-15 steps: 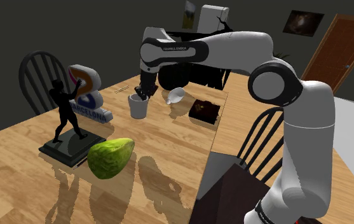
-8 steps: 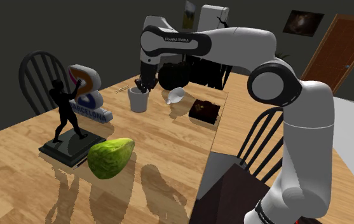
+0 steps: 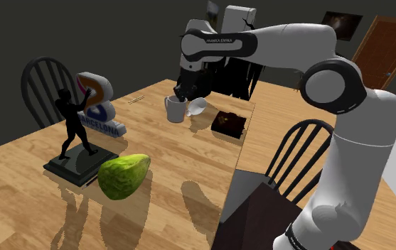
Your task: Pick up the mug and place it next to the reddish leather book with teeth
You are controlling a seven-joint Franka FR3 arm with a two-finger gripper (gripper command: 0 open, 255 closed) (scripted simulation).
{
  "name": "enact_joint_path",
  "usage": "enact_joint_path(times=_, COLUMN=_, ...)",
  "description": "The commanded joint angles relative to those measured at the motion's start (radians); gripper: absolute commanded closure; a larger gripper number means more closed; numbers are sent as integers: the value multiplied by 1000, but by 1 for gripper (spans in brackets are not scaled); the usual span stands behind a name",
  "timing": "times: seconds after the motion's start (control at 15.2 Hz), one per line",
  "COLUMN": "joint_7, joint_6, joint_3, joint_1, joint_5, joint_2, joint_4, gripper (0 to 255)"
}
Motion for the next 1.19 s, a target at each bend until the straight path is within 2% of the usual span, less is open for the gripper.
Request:
enact_joint_path(times=0.0, joint_7=-39, joint_6=18, joint_3=-13, joint_1=-23, joint_5=6, joint_2=-39, joint_4=-59, gripper=255)
enact_joint_path(times=0.53, joint_7=-212, joint_6=41, joint_3=-82, joint_1=-121, joint_5=23, joint_2=-153, joint_4=-208, gripper=255)
enact_joint_path(times=1.06, joint_7=-391, joint_6=39, joint_3=-164, joint_1=-216, joint_5=30, joint_2=-208, joint_4=-272, gripper=255)
enact_joint_path(times=1.12, joint_7=-392, joint_6=52, joint_3=-165, joint_1=-216, joint_5=30, joint_2=-207, joint_4=-284, gripper=255)
